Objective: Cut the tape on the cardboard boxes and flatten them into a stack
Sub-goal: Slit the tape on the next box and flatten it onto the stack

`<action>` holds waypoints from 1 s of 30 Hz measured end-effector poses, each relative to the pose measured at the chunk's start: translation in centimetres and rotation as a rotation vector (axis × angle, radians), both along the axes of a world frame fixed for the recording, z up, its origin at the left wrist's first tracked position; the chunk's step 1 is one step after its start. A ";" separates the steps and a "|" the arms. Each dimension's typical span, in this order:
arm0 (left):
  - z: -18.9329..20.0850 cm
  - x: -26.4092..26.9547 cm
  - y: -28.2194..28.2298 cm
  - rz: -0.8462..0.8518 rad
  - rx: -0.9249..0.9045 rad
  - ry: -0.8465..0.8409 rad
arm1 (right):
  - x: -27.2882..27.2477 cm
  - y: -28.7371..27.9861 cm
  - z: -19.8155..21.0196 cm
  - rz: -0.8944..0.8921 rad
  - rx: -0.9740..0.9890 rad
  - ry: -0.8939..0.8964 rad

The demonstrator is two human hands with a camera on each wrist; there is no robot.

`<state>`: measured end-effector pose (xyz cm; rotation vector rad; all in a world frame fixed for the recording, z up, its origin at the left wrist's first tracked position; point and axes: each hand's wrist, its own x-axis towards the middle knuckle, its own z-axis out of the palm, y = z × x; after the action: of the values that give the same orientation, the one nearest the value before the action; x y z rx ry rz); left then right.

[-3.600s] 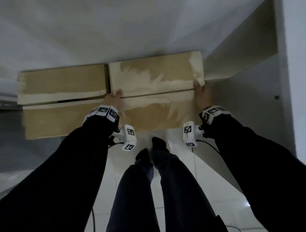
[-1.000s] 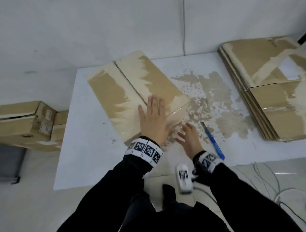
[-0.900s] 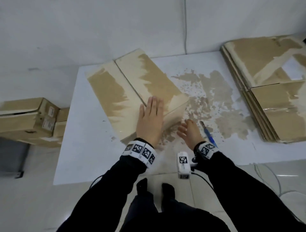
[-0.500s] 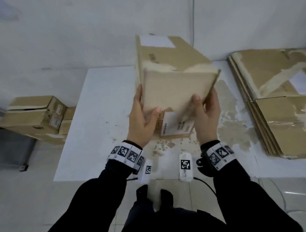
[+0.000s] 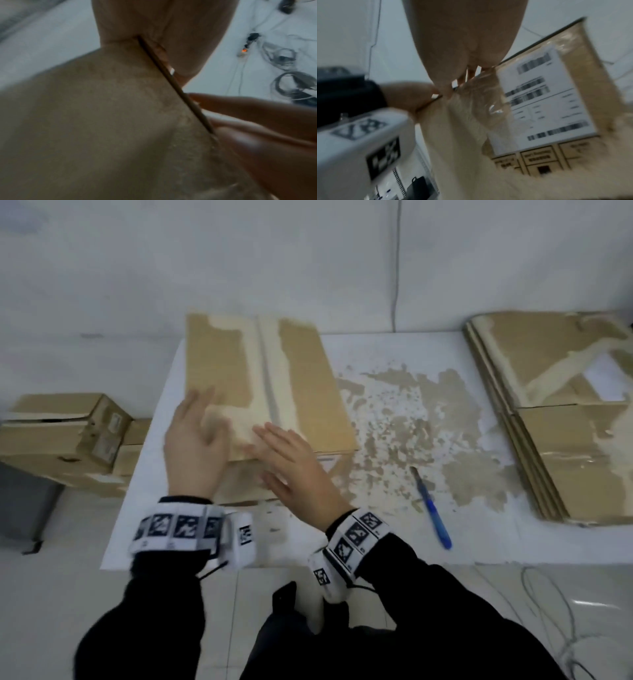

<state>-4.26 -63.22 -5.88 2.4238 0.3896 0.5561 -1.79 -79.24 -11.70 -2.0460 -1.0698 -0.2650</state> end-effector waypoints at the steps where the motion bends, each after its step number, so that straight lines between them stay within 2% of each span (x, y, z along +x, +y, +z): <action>1: -1.4 -0.2 1.2 0.020 -0.020 -0.013 | 0.0 -1.2 0.0 -0.075 0.043 0.026; 3: -3.7 -1.1 2.8 0.037 -0.033 0.001 | 0.1 -5.1 -1.4 -0.369 0.118 0.135; 5: -5.4 -2.0 3.0 0.043 -0.054 0.028 | 0.6 -10.4 -4.7 -0.758 0.049 0.338; 7: -6.5 -2.9 2.5 0.053 -0.053 0.048 | 0.4 -15.0 -8.1 -1.120 -0.214 0.605; 8: -6.8 -3.2 2.2 0.055 -0.024 0.049 | 0.0 -16.4 -9.3 -1.234 -0.350 0.690; 9: -7.0 -3.3 2.1 0.055 0.013 0.051 | -0.5 -17.3 -10.3 -1.273 -0.462 0.732; 11: -7.2 -3.4 2.0 0.046 0.065 0.072 | -1.0 -17.5 -11.4 -1.199 -0.538 0.743; 14: -7.2 -3.4 2.3 0.001 0.128 0.133 | -0.8 -15.2 -10.5 -1.020 -0.312 0.825; 16: -6.7 -3.5 2.7 -0.046 0.136 0.174 | 0.1 -12.7 -7.7 -0.947 -0.106 0.870; 18: -5.6 -3.5 3.7 -0.096 0.136 0.179 | 1.6 -9.8 -3.4 -0.880 0.032 0.791; 20: -4.3 -2.7 5.3 -0.146 0.214 0.143 | 3.3 -6.8 1.4 -0.779 0.110 0.696; 22: -3.6 -1.1 7.2 -0.244 0.258 0.142 | 5.3 -3.1 5.4 -0.637 0.071 0.634; 24: -3.6 1.1 9.1 -0.372 0.283 0.178 | 7.5 1.4 7.7 -0.514 -0.019 0.554; 27: -4.1 4.2 10.5 -0.481 0.350 0.267 | 10.9 8.1 8.1 -0.442 -0.222 0.454; 30: -4.4 5.4 10.5 -0.443 0.401 0.318 | 13.6 12.5 7.3 -0.457 -0.454 0.430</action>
<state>1.15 -52.74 -10.27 2.8720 -0.1548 0.0507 11.80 -66.77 -4.40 -2.5860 -0.4099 0.2103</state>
